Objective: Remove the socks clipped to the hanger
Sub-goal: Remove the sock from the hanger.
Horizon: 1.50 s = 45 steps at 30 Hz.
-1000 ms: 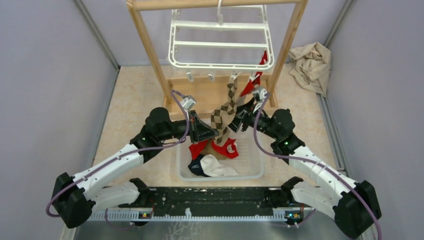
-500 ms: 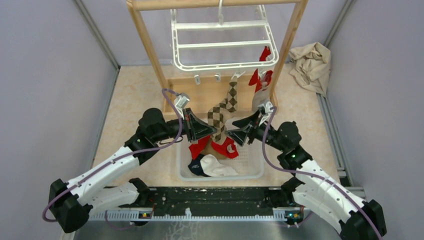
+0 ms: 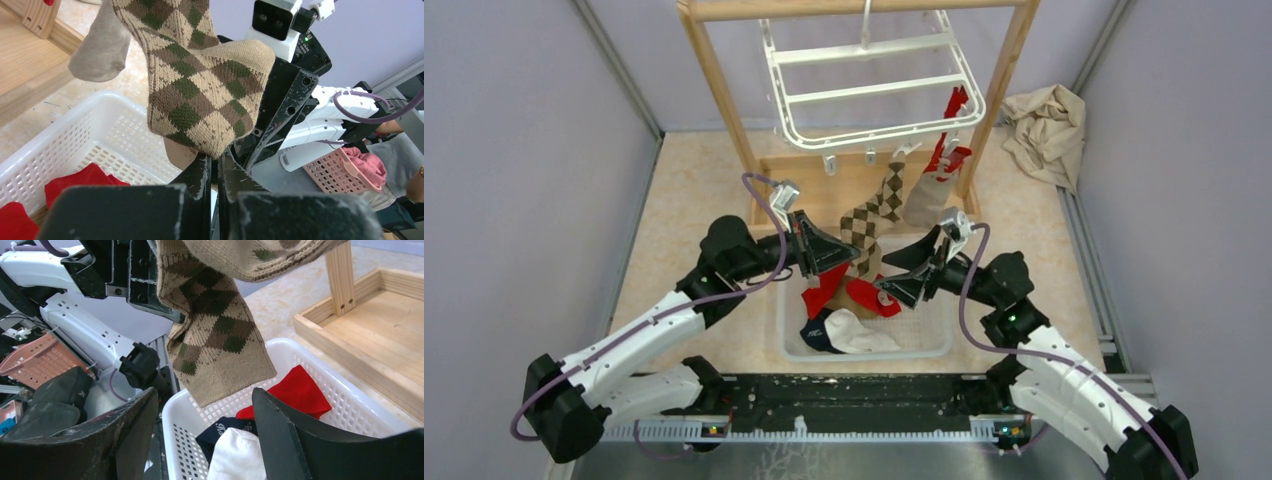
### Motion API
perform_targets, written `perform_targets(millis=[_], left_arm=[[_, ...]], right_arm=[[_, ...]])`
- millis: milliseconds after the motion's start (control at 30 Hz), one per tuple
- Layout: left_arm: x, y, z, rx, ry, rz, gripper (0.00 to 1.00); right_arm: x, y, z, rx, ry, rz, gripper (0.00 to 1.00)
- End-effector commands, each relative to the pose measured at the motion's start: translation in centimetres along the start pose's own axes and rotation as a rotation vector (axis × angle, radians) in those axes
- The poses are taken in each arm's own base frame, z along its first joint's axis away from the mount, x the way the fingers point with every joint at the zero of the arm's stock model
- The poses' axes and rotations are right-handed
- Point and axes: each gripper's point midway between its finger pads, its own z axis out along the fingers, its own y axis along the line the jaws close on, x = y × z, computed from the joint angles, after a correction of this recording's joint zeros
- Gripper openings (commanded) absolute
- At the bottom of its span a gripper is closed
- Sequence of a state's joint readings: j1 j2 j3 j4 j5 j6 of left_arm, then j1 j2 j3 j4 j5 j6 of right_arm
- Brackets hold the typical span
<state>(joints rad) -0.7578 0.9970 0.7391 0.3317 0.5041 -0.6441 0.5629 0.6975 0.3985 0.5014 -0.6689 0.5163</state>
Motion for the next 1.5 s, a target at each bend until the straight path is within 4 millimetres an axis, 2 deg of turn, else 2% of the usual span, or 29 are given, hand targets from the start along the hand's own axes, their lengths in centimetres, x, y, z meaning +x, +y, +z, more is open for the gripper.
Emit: perform_targets(millis=[0,500,633,800,900,1067,1167,1300,1367,1467], left_arm=[[-0.7,-1.1,0.3,0.057,-0.039,-0.006,0.03],[1.4,-1.0,0.9,0.083,-0.005,-0.041,0.03],[1.8,-0.8,1.0,0.074,0.001,-0.045,0.03],[2.6,-0.2,1.1,0.063,0.017,-0.056,0.04],[2.9,0.1,1.2,0.052,0.023,-0.053,0.06],[2.6,0.7,1.0,0.008,0.021,-0.022,0.31],[2.0,1.0,0.8,-0.031,0.009,0.002,0.51],[1.5,1.1,0.4,-0.061,-0.003,0.03,0.68],[1.2,1.1,0.3,-0.071,-0.009,0.04,0.75],[0.8,0.9,0.0,-0.082,-0.014,0.052,0.79]], right_arm=[[-2.5,1.7,0.6,-0.053,-0.051,-0.056,0.7],[-4.0,0.8,3.0,-0.041,-0.083,-0.061,0.7],[-4.2,1.2,3.5,-0.061,-0.082,-0.063,0.55],[-4.0,2.3,4.1,-0.104,-0.059,-0.072,0.45],[-3.8,2.4,4.4,-0.105,-0.039,-0.075,0.3],[-3.3,2.7,4.3,-0.106,-0.015,-0.066,0.01],[-2.9,2.6,4.1,-0.094,-0.005,-0.059,0.0],[-2.2,2.3,3.7,-0.07,0.021,-0.058,0.0],[-2.1,2.3,3.4,-0.06,0.024,-0.063,0.0],[-1.9,2.0,3.0,-0.028,0.037,-0.071,0.0]])
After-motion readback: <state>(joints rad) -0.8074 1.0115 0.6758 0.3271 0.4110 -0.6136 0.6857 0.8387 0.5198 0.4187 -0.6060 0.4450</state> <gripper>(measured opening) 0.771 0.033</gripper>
